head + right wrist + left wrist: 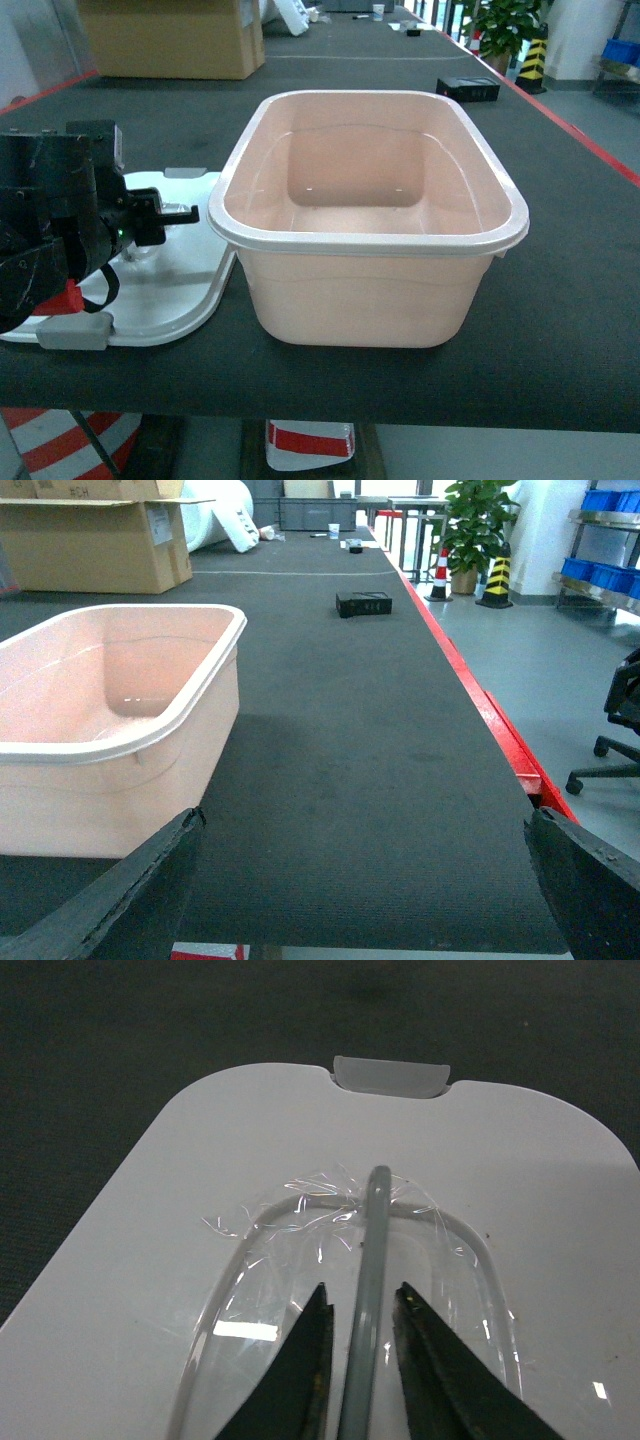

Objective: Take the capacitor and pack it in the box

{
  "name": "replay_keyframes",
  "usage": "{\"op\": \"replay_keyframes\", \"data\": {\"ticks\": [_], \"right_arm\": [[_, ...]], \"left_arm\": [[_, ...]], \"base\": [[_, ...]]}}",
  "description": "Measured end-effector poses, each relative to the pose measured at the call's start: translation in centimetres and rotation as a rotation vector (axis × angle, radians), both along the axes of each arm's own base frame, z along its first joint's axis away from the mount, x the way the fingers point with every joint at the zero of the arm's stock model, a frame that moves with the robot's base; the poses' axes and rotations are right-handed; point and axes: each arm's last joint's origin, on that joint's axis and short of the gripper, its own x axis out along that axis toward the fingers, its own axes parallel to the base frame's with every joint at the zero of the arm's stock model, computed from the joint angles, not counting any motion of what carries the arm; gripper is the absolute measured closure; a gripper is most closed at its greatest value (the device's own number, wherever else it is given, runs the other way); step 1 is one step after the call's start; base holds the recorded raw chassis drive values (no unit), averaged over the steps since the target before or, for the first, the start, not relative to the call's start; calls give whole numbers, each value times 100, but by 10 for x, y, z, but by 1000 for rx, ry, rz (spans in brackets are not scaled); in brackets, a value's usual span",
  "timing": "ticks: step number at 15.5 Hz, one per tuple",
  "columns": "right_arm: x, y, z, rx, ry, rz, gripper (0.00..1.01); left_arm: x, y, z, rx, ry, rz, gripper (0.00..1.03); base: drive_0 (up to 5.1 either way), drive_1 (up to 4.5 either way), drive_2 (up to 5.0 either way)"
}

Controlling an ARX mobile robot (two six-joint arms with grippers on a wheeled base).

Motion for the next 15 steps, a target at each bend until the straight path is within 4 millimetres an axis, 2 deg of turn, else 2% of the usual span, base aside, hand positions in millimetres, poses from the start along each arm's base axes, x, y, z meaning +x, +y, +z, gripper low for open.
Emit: {"op": "replay_keyframes", "data": {"ticks": [1, 2, 5, 7, 8, 12, 13, 14, 15], "right_arm": [[0, 0, 0, 0, 0, 0, 3], [0, 0, 0, 0, 0, 0, 3], [0, 0, 0, 0, 0, 0, 3], [0, 0, 0, 0, 0, 0, 3], [0, 0, 0, 0, 0, 0, 3], [0, 0, 0, 0, 0, 0, 3], [0, 0, 0, 0, 0, 0, 3], [0, 0, 0, 0, 0, 0, 3], [0, 0, 0, 0, 0, 0, 3]], "left_arm": [[0, 0, 0, 1, 2, 3, 96], [0, 1, -1, 3, 6, 8, 101], [-3, 2, 2, 12, 10, 14, 101], [-10, 3, 15, 25, 15, 16, 101], [-12, 3, 34, 36, -5, 29, 101], [-26, 8, 156, 89, -211, 83, 101], [-30, 2, 180, 95, -233, 93, 101], [-34, -15, 202, 92, -249, 80, 101], [-37, -42, 217, 82, -258, 55, 101]], "base": [[0, 0, 0], [0, 0, 0], [0, 0, 0], [0, 0, 0], [0, 0, 0], [0, 0, 0], [0, 0, 0], [0, 0, 0], [0, 0, 0]]}}
